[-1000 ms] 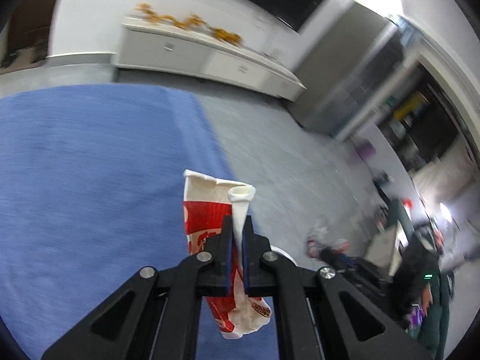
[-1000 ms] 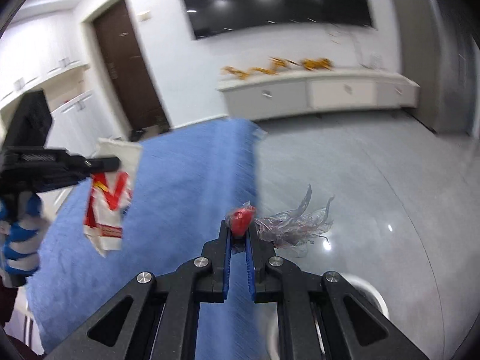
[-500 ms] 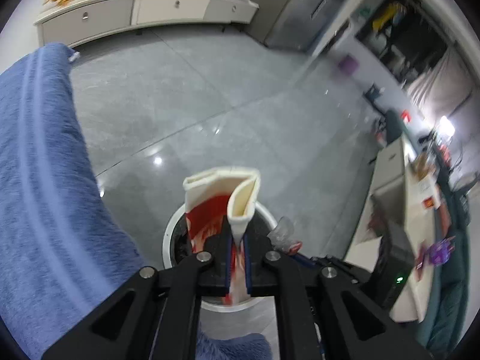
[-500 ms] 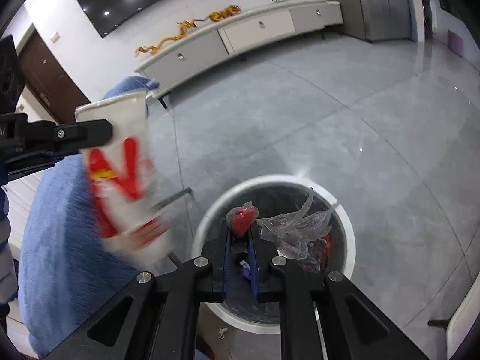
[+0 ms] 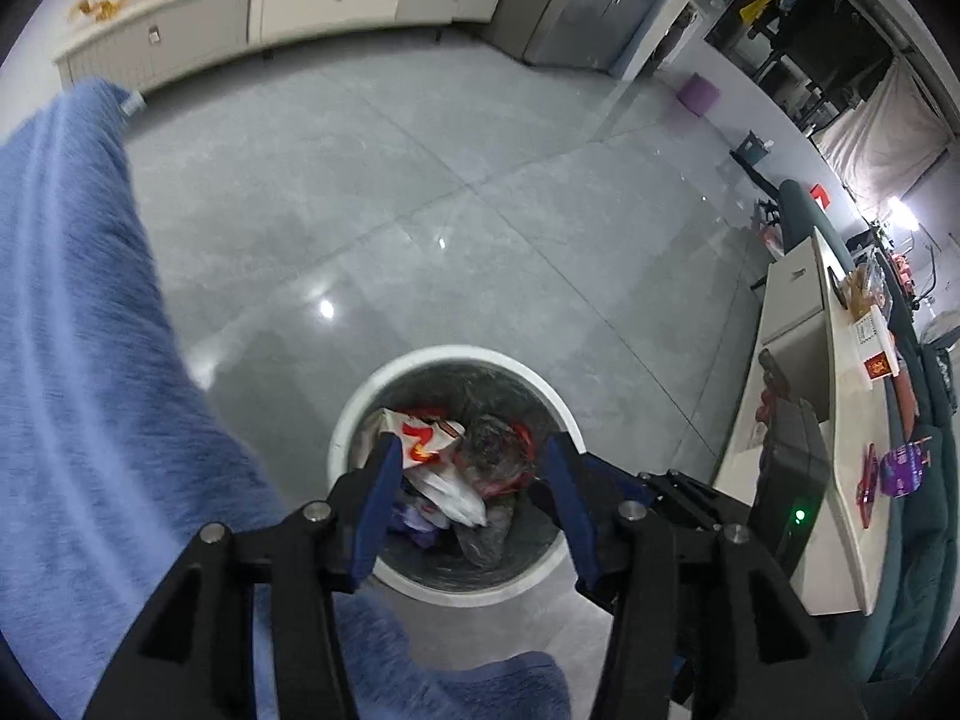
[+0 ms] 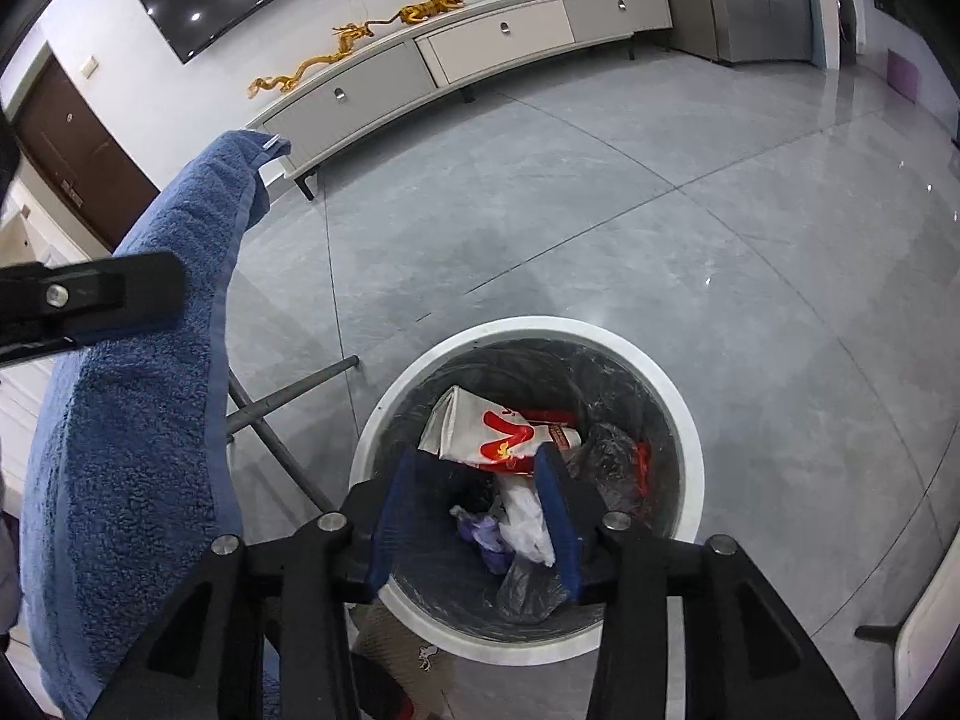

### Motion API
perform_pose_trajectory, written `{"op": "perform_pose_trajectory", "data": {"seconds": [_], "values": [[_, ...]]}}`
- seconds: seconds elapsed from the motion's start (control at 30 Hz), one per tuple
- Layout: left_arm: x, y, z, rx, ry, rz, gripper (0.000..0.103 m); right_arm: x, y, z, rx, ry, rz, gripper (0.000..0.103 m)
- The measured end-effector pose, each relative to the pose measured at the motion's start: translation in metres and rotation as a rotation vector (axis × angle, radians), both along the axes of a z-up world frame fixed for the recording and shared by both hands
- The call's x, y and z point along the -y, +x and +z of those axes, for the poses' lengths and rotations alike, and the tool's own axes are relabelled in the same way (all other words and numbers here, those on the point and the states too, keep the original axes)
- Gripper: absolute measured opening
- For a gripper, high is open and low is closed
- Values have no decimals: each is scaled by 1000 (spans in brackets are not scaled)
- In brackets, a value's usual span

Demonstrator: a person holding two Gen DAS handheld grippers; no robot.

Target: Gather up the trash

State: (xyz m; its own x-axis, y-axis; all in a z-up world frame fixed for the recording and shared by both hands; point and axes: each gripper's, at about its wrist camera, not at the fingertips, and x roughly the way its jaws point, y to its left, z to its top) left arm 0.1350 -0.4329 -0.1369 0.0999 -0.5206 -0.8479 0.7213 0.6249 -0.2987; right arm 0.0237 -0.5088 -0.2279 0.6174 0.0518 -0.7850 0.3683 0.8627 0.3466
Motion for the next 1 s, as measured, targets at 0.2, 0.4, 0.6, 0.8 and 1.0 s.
{"op": "perform_pose_trajectory", "data": {"seconds": [0.2, 0.4, 0.6, 0.8, 1.0], "values": [[-71, -12, 51, 251, -44, 58, 59, -32, 5, 42, 65, -93, 60, 42], [-177, -19, 91, 453, -63, 218, 66, -101, 17, 105, 198, -193, 164, 52], [-268, -34, 114, 602, -30, 400, 77, -184, 23, 155, 319, -267, 267, 65], [-338, -56, 131, 706, -37, 564, 98, -260, 19, 191, 410, -378, 309, 80], [-395, -75, 143, 755, -81, 689, 103, -306, 10, 214, 475, -465, 321, 90]]}}
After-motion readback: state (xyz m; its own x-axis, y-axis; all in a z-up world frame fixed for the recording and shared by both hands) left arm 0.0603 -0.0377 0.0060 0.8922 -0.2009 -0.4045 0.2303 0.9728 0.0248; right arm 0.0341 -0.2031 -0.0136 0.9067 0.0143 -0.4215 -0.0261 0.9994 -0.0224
